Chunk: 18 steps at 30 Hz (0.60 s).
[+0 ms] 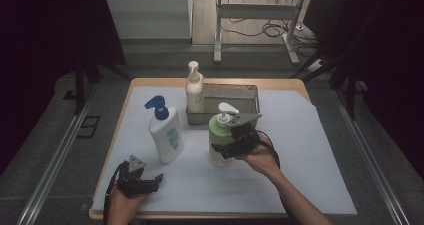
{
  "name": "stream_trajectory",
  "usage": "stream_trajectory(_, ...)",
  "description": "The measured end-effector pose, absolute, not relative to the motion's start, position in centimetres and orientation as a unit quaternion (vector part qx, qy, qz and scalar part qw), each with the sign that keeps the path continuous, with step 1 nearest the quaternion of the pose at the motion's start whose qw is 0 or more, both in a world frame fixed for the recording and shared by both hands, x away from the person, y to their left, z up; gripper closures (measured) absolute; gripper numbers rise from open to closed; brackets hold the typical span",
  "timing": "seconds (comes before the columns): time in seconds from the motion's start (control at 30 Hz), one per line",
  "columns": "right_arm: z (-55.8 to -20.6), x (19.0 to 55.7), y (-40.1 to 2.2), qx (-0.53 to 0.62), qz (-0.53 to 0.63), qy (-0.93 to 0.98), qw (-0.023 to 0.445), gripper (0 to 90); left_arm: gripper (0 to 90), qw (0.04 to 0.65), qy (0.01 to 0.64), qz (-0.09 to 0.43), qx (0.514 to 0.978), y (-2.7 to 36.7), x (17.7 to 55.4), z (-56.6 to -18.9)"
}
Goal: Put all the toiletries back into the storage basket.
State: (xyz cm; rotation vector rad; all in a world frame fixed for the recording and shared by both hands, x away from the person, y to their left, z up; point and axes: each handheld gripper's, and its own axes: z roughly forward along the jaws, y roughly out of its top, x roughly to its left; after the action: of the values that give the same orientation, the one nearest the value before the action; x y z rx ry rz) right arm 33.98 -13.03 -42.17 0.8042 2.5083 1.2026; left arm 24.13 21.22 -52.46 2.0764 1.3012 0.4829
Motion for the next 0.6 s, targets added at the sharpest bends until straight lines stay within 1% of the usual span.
stream_trajectory(0.6, -38.4, 35.3, -12.9, 0.287, 0.411, 0.854, 0.139, 12.6, 10.7, 0.318, 0.495, 0.183, 0.787, 21.2, 24.1, -52.5)
